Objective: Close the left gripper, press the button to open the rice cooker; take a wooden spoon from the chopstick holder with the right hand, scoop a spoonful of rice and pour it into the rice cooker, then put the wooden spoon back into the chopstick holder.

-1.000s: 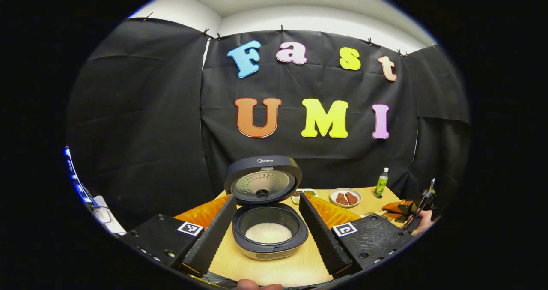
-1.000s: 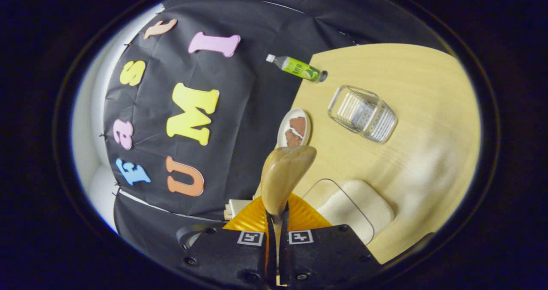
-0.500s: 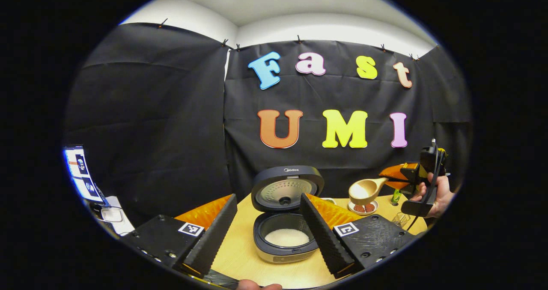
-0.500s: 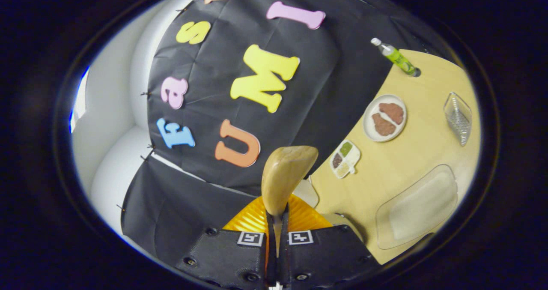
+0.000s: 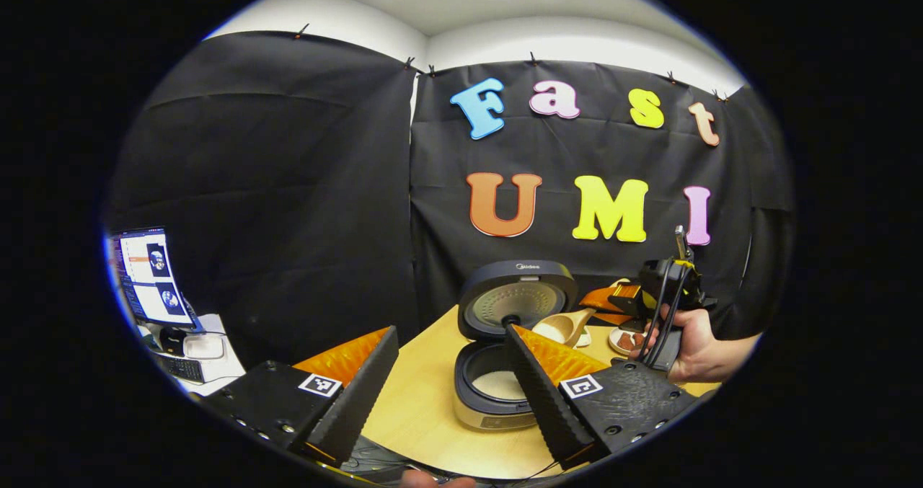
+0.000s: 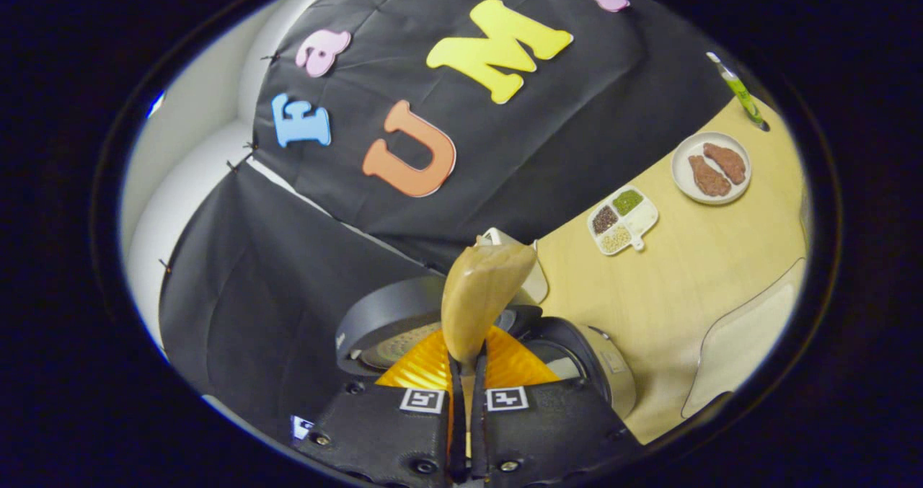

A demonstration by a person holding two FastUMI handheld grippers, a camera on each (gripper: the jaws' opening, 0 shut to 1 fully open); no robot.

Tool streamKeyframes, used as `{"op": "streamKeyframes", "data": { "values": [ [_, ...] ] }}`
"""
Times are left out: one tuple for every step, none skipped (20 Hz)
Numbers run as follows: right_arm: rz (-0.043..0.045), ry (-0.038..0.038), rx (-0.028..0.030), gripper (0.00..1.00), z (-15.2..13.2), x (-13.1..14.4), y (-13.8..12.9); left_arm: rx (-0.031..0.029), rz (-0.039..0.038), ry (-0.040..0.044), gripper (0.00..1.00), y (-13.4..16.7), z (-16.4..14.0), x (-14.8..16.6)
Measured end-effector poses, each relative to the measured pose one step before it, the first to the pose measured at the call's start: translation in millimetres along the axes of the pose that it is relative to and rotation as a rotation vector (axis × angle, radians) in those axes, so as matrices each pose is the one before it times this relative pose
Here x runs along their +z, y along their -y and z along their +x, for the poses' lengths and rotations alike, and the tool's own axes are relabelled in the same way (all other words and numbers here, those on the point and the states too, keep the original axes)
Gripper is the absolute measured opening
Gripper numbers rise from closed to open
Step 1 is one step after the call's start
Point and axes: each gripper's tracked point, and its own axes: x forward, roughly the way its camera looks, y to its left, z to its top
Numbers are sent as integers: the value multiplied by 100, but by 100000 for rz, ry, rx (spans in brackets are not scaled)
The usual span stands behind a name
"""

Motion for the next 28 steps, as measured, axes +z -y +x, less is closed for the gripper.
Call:
{"op": "streamKeyframes", "data": {
  "values": [
    [-4479, 178, -1469, 8, 491, -323, 166, 1286, -85, -362, 95, -442, -27, -189],
    [-4681, 368, -1370, 8, 588, -224, 192, 559, -89, -192, 95, -252, -99, -112],
    [-4384, 294, -754, 8, 281, -334, 51, 457, -38, -384, 95, -235, -49, -124],
    [-4632, 527, -874, 8, 271, -145, -24, 429, -70, -510, 95, -132, 62, -108],
    [-5634, 1122, -725, 8, 264, 84, -40, 536, 23, -373, 95, -187, 73, -168],
    [-6769, 1432, -1048, 8, 34, 130, 29, 491, 165, -133, 95, -231, -1, 9],
    [-6904, 1692, -941, 8, -119, 166, -99, 294, 213, 227, 95, -58, -180, 59],
    [-6921, 1510, -177, 8, 7, 105, -277, -197, 211, 86, 95, 43, 19, 23],
    [-5716, 1217, 581, 8, -183, 39, -523, -202, 91, -24, 95, 31, -148, -49],
    [-5090, 860, 698, 8, -70, -12, -478, -143, -92, -205, 95, 169, -4, -22],
    [-3958, 790, 714, 8, -56, -49, -487, -15, -145, -294, 95, 94, 6, -45],
    [-3318, 761, 925, 8, -66, -10, -348, -140, -273, -261, 95, 214, -5, 24],
    [-3119, 571, 762, 8, -92, 38, -471, -61, -65, 216, 95, 126, -248, 188],
    [-3034, 209, 483, 8, -66, -12, -312, -117, 151, 572, 95, 92, -126, 211],
    [-2481, 85, 262, 8, -105, -6, -198, 97, -33, 31, 95, 130, 64, 11],
    [-1933, 36, 134, 8, 112, -64, -229, -20, -204, 235, 95, 55, -19, 15],
    [-1677, 85, -214, 8, 29, -51, -71, -114, -244, 127, 95, 155, -64, 70],
    [-1840, -12, -379, 8, 106, -36, -62, -163, -8, 483, 95, 144, -73, 214],
    [-1950, -188, -687, 8, -29, -53, -22, -113, 170, 343, 100, 57, -56, 94],
    [-2260, 104, -462, 8, 37, -35, -65, -88, 255, 278, 95, 49, -66, 199],
    [-2885, 206, -575, 8, -24, -30, 0, 38, 236, 306, 95, -68, -122, 101],
    [-3366, 483, -631, 8, 14, 53, -43, -170, 154, 268, 95, -55, -169, 44],
    [-3327, 281, -492, 8, -90, -14, -119, 83, 248, -203, 95, -128, -78, -165],
    [-3369, -65, -615, 8, 19, -103, -215, 289, 151, -303, 95, -91, -10, -159],
    [-3121, -90, -703, 8, 33, -208, -105, 72, -31, -53, 95, -114, -241, 8],
    [-3454, 428, -237, 8, 43, 55, -170, -102, -184, -26, 95, 16, -220, 148],
    [-3887, 452, -547, 8, 23, 81, -181, -107, -89, 332, 95, 29, -99, 105],
    [-4160, 902, -618, 8, -178, 220, -149, -218, 22, 107, 95, 4, -62, 66]
  ]
}}
